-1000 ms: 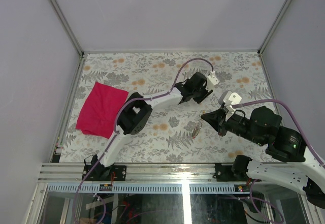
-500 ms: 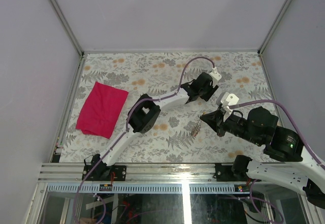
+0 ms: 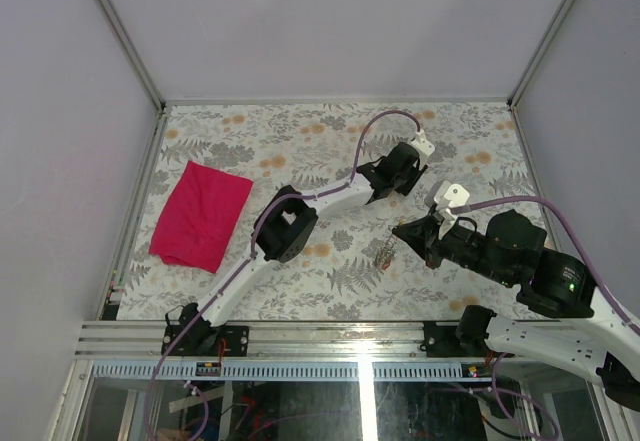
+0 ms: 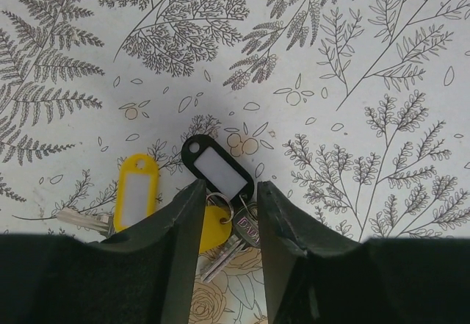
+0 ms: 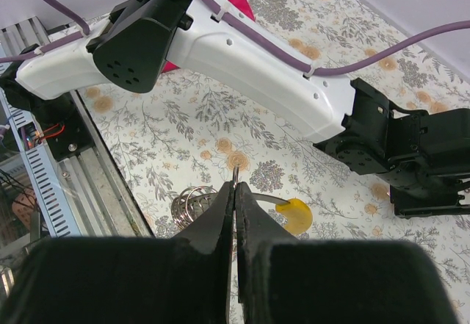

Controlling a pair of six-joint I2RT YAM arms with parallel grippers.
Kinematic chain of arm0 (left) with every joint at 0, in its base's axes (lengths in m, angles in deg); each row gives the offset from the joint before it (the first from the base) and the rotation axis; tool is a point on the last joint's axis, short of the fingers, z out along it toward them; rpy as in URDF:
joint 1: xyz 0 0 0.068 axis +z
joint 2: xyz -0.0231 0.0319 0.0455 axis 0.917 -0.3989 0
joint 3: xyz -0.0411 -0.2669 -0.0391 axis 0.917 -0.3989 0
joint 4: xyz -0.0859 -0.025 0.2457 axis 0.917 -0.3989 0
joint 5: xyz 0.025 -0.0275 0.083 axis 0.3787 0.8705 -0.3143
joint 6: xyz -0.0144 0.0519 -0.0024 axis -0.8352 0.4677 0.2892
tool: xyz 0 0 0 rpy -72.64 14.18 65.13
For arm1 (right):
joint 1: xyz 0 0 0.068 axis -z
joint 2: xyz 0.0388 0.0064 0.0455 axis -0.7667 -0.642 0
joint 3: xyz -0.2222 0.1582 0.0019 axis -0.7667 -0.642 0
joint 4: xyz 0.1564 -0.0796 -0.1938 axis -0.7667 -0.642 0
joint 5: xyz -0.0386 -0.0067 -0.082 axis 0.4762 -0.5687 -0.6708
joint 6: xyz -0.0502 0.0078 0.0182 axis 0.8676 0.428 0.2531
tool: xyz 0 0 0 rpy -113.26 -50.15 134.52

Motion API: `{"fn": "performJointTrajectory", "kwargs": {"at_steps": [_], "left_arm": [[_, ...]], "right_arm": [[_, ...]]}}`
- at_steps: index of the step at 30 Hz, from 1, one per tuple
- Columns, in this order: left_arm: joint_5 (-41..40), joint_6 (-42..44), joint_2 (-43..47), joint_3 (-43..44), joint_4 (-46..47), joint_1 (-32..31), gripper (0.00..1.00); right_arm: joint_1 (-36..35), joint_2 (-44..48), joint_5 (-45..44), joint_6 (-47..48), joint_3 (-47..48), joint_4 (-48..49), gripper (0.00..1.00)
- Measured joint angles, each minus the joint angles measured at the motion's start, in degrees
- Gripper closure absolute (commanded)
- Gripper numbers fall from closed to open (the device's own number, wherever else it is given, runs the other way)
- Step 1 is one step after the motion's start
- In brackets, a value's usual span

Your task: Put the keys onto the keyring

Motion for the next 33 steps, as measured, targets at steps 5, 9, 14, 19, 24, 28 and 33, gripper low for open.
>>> {"fn": "performJointTrajectory", "kwargs": {"at_steps": [5,9,14,19,24,28,33], "left_arm": [[0.02,-0.07,0.17,-1.75,0.98,0.00,0.67],[0.26,-0.24,0.90,-3.28,1.95,0.00,0.75],[0.55,-0.42,2.27,-5.57,2.64,-0.04,0.95],[0.74,-0.22,5.51,-10.67,3.28,-0.07,1.00],[1.95,0.02,11.17,-18.67,3.43,-0.07,1.00],[3.80,0.00,18.99,-28.00,4.37,-0.07,1.00],[7.65,-0.63,32.92,-41.99,7.10,-0.07,1.00]], "right_arm": [[0.00,0.02,0.00,-0.02,-0.26,0.28,0.99],[0.00,0.02,0.00,-0.02,-0.28,0.46,0.99],[0.00,0.02,0.00,-0.04,-0.28,0.46,0.99],[0.00,0.02,0.00,-0.20,-0.28,0.46,0.99],[0.00,0.02,0.00,-0.39,-0.28,0.46,0.99],[0.00,0.02,0.00,-0.50,-0.28,0.46,1.00],[0.00,0.76,-0.04,-0.76,-0.28,0.42,1.00]]}}
